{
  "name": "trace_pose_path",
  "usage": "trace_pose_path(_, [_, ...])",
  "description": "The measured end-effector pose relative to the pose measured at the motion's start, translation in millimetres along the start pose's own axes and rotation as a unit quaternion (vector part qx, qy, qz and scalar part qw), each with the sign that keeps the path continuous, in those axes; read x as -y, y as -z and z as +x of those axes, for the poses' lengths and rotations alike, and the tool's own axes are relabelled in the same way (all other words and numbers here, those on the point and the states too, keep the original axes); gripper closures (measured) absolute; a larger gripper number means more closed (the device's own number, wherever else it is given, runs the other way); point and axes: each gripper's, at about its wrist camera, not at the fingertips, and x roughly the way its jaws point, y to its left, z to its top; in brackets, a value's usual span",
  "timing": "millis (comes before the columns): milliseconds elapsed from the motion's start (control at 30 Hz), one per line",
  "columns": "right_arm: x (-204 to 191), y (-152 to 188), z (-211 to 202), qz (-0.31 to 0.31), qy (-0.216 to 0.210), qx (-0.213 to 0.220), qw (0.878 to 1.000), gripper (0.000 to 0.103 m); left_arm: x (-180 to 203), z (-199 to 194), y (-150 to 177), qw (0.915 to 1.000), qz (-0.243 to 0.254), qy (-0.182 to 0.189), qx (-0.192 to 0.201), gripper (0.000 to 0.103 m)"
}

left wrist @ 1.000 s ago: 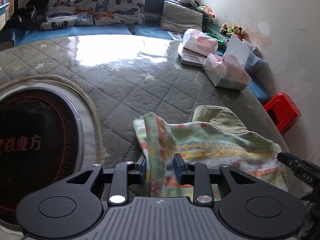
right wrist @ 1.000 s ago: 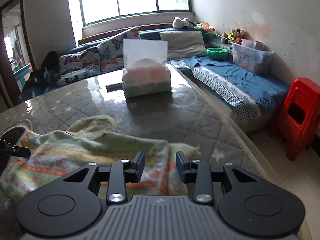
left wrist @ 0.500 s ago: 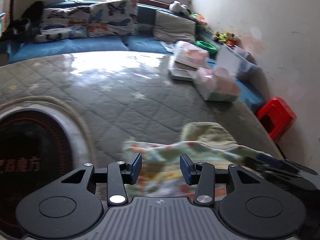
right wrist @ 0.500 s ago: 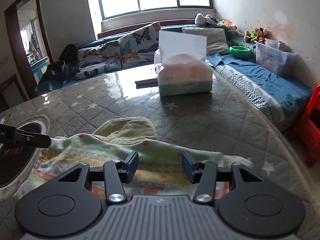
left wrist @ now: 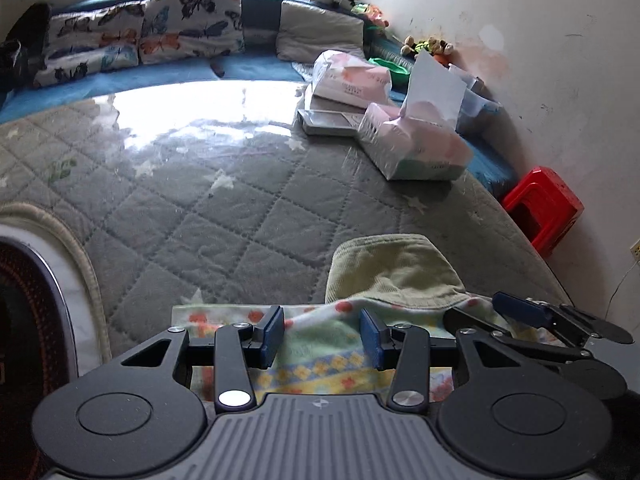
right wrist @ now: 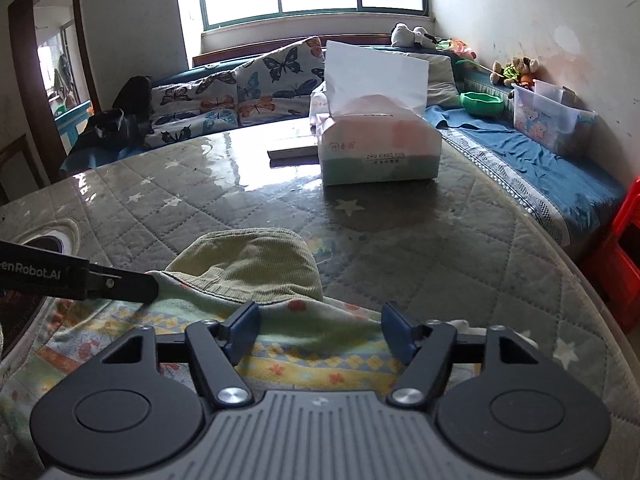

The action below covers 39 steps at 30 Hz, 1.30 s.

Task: Fold clothes
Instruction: 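Open both grippers and withdraw them from the folded bundle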

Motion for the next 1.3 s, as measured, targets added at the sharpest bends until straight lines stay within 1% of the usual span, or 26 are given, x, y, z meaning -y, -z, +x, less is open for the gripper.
trace_pose_path(133, [-4.5,-2.4,-4.2,-0.007,0.001,0.001,1.0,0.027,0.9,-3.6,0.4,1.0,0.001,0.0,0.003,0.055])
trace_pose_path(200, [-7.1,-3.3,-11.0,-0.008,-0.004,0.007,1.0,0.022,1.0,-9.0,1.4,1.0,-0.001,0.002,0.005,0.051])
trace_pose_path(233, [-8.9,-3.5,-15.4,-0.011,-0.01,0.011,1.0,0.021,1.3,-12.1,2.4,1.0,0.0,0.002,0.007,0.049])
trace_pose_path(333, [-16.8,-3.2,-22.9,-0.025,-0.015,0.017,0.999,0.018,2.9,-20.5,6.4,0.9999,0.005,0.0,0.013,0.048])
trace_pose_path(467, [-28.6,1.8,-23.3,-0.046,-0.019,0.012,0.999,0.017,5.5,-30.1,14.8,0.9997,0.017,-0.002,0.016,0.047])
trace_pose_path(567, [-33.4,8.2,-22.7,-0.057,-0.013,0.003,0.998,0.016,6.4,-32.3,21.0,0.9997,0.021,-0.007,0.012,0.047])
trace_pose_path(633, [-32.9,10.5,-27.1,-0.056,-0.013,0.005,0.998,0.016,8.0,-33.1,25.8,0.9996,0.025,-0.01,0.009,0.046])
trace_pose_path(667, [-33.0,11.0,-29.9,-0.056,-0.014,0.006,0.998,0.015,8.9,-33.8,28.1,0.9995,0.027,-0.013,0.008,0.043])
trace_pose_path(700, [-33.1,12.3,-33.1,-0.058,-0.014,0.007,0.998,0.011,9.9,-35.0,30.5,0.9994,0.03,-0.015,0.008,0.04])
trace_pose_path(767, [-33.6,17.1,-39.8,-0.064,-0.015,0.006,0.998,0.008,12.0,-38.3,34.7,0.9992,0.034,-0.018,0.01,0.029])
trace_pose_path(967, [-32.5,38.1,-55.4,-0.068,-0.013,-0.002,0.998,0.004,14.0,-48.1,47.2,0.9986,0.041,-0.03,0.013,0.013])
trace_pose_path(1100, [-29.9,47.2,-66.4,-0.054,-0.01,-0.003,0.998,0.0,16.8,-54.3,55.4,0.998,0.048,-0.039,0.013,0.006])
trace_pose_path(1300, [-28.1,65.0,-84.2,-0.049,-0.005,0.0,0.999,0.0,19.6,-66.2,75.6,0.9969,0.062,-0.044,0.019,0.005])
